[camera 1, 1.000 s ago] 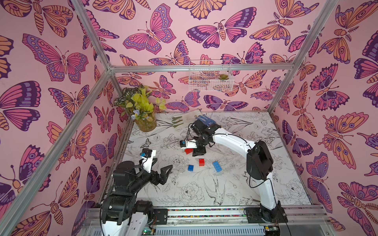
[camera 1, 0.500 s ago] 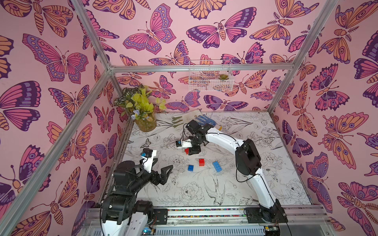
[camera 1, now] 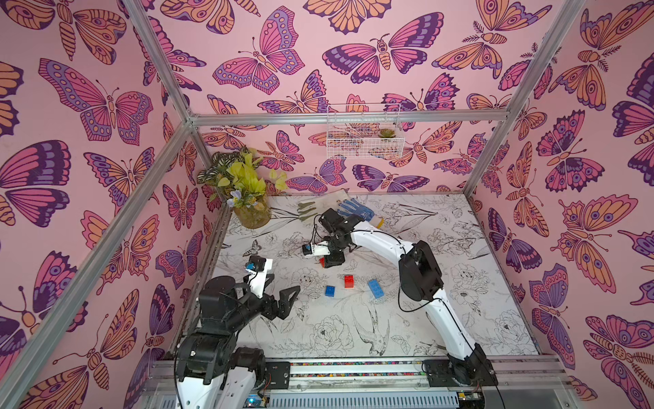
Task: Assemble the letter f with lego
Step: Pick up the lego brick from the center of the board.
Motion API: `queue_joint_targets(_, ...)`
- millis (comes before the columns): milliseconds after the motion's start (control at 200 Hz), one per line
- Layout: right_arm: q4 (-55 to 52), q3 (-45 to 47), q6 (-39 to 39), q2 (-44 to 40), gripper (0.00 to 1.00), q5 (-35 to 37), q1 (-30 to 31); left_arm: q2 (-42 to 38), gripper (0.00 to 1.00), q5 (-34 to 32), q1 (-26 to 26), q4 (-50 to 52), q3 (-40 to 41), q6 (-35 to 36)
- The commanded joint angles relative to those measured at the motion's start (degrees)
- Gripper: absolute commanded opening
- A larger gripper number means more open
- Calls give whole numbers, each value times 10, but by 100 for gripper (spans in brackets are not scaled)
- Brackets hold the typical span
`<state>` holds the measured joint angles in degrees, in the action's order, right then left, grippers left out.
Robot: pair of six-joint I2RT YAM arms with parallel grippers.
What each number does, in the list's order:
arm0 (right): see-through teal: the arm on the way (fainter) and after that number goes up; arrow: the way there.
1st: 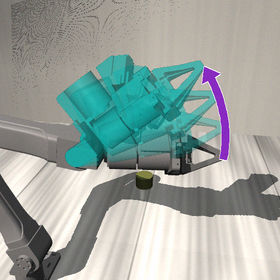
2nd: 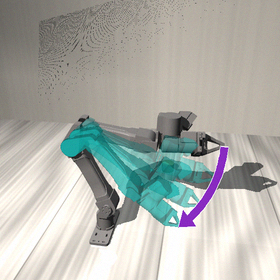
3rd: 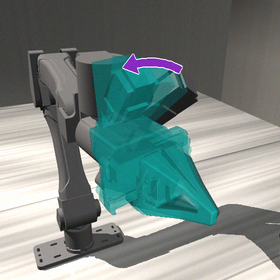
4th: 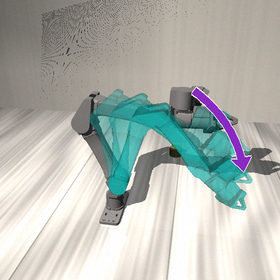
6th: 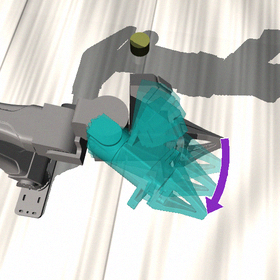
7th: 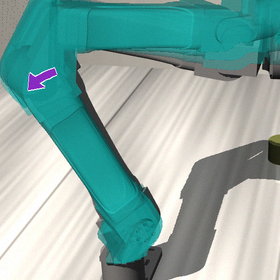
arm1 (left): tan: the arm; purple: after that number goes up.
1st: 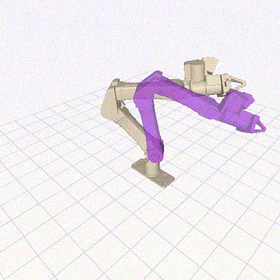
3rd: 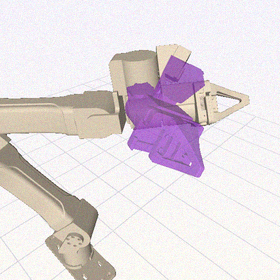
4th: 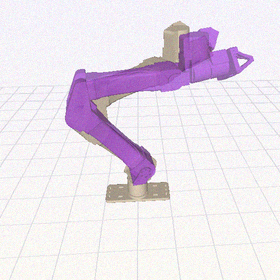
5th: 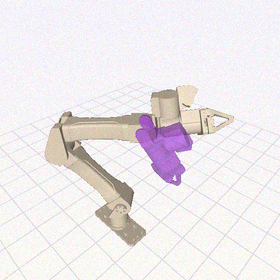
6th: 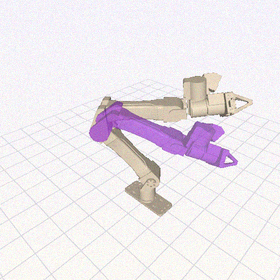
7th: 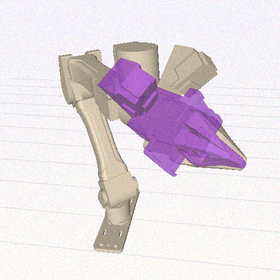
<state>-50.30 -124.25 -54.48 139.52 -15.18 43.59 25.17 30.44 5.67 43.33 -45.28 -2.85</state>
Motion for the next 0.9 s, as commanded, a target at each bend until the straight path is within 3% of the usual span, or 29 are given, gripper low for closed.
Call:
queue_joint_targets(0,-20,-23,-13,10,57,-1,-9,6,99,10,3,-6,6,-2)
queue_joint_targets(896,-52,-66,-25,59,58,-15,-26,18,99,14,7,-7,6,-1)
